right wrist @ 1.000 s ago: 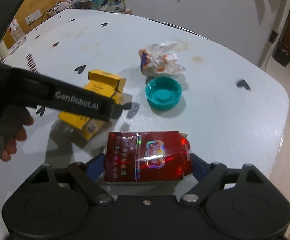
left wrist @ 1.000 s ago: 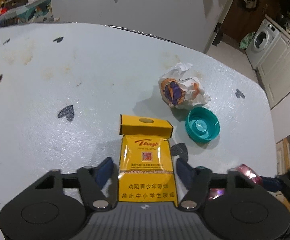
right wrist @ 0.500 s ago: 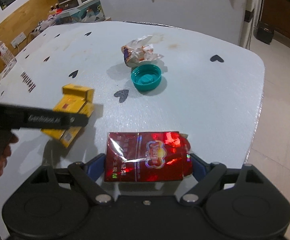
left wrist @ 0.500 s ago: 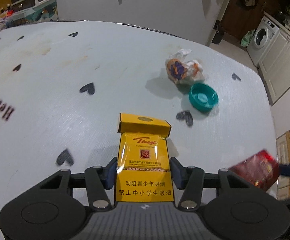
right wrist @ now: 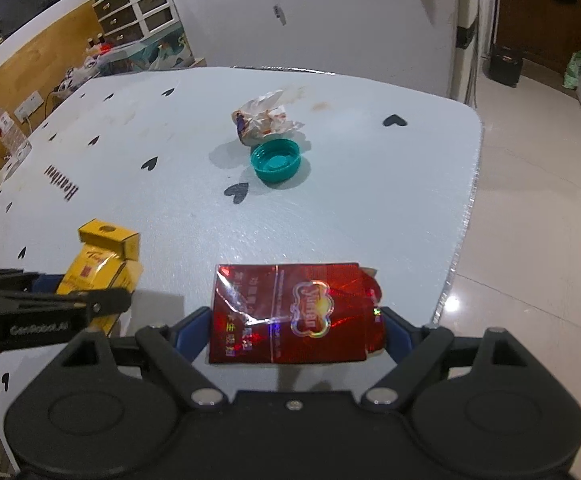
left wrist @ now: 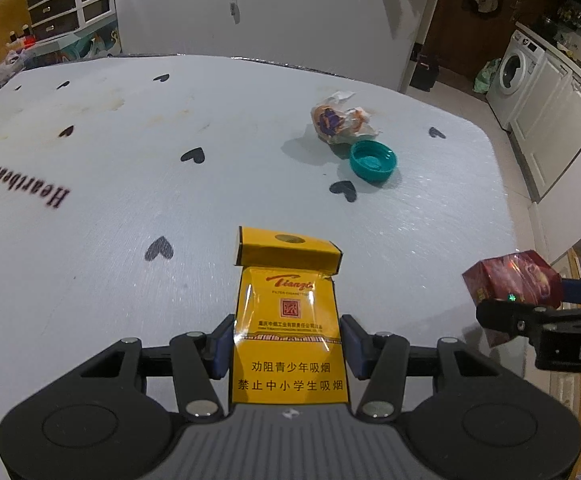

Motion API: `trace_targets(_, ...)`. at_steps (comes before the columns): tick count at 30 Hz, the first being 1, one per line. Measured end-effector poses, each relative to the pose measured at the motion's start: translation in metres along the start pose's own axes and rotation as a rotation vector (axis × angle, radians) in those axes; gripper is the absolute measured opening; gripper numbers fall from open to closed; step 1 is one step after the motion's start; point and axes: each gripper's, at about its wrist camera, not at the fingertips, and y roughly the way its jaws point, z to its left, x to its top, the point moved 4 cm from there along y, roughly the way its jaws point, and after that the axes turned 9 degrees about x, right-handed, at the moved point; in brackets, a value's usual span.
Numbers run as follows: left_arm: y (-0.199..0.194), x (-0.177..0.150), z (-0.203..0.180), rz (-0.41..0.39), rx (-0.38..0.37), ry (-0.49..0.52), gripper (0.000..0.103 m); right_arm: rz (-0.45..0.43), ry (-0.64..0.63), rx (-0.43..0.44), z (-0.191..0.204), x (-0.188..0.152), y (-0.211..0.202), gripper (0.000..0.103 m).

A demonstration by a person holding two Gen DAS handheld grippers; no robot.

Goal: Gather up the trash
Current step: 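Carry the yellow box and red snack pack in both tools over the bin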

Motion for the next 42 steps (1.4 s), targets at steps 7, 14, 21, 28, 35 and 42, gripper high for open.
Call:
trace_targets(7, -0.026, -0.016, -0.012, -0.019, -0.020, 0.014, 0.054, -0.014, 0.033, -0.028, -0.009, -0.021, -0.021, 0.088)
trace_targets(14, -0.044, -0.030, -0.023, -0.029, -0.031, 0.015, 0.054, -0.041, 0.045, -0.053, -0.015, -0.039, -0.046, 0.088)
trace_targets(21, -0.055, -0.047, -0.039, -0.029, -0.039, 0.022, 0.054, -0.056, 0.055, -0.079, -0.024, -0.060, -0.070, 0.088)
trace_targets(28, -0.067, -0.062, -0.071, -0.030, -0.070, 0.061, 0.054, -0.059, 0.085, -0.107, -0.045, -0.085, -0.094, 0.088)
trace_targets(35, -0.075, -0.075, -0.118, -0.013, -0.116, 0.121, 0.054, -0.058, 0.128, -0.139, -0.076, -0.108, -0.122, 0.088)
trace_targets(42, -0.078, -0.088, -0.163, 0.008, -0.149, 0.176, 0.054, -0.048, 0.165, -0.165, -0.108, -0.137, -0.146, 0.088)
